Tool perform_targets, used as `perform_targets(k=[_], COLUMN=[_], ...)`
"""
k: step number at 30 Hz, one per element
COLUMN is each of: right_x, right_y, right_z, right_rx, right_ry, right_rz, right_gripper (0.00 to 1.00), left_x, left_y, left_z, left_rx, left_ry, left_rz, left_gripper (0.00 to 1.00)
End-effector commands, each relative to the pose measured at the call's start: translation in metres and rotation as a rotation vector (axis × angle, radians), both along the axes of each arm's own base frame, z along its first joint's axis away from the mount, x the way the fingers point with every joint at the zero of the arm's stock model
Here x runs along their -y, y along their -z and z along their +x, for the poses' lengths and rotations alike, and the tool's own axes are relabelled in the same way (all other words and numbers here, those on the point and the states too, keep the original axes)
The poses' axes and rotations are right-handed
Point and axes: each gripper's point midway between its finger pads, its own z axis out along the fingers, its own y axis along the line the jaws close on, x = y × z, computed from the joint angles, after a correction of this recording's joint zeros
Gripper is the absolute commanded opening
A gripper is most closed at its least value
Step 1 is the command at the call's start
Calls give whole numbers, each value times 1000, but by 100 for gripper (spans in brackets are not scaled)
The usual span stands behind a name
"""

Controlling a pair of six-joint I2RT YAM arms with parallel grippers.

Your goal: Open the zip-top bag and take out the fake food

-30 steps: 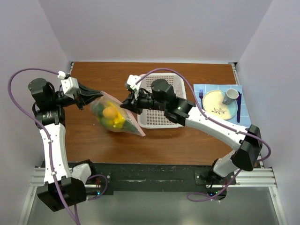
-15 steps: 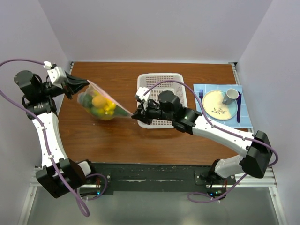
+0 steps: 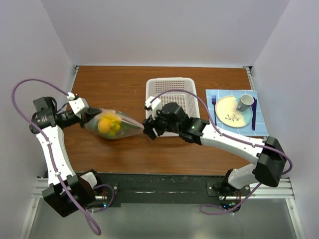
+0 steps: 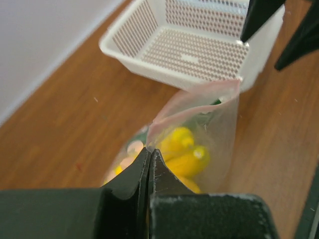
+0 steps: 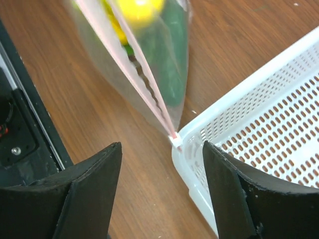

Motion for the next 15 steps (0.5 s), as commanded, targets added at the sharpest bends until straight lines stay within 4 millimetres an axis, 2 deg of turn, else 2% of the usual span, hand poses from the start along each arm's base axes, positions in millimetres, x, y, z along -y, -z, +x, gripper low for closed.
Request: perform_targets(k=[1, 4, 5, 7, 8, 9, 11, 15], right_x=[-9, -25, -29, -37, -37, -43, -51, -68], right_y=[-56, -68, -64, -69, -65, -61, -61, -48], right_z=[-6, -23, -31, -32, -31, -29, -29, -30], right_rx=[20, 26, 21, 25, 17, 3, -15, -55], right_ry=[58, 16, -1, 4, 10, 20, 9, -4], right_rz=[126, 187, 198, 251, 249, 259, 271, 279], right_gripper=[71, 63, 55, 47, 37, 33, 27, 23], left_x=[3, 2, 3, 4, 5, 6, 8, 11], left_y=[57, 63, 61, 56, 49, 45, 37, 26], left_z=[-33, -39, -41, -43, -45, -46, -48, -52], left_rx=[-197, -218, -201, -189, -162, -149, -118, -78], left_ry=[14, 1, -2, -9, -12, -16, -21, -27], left_rz=[67, 92, 104, 109, 124, 127, 141, 150], left_gripper=[1, 5, 5, 5, 5, 5, 5, 5])
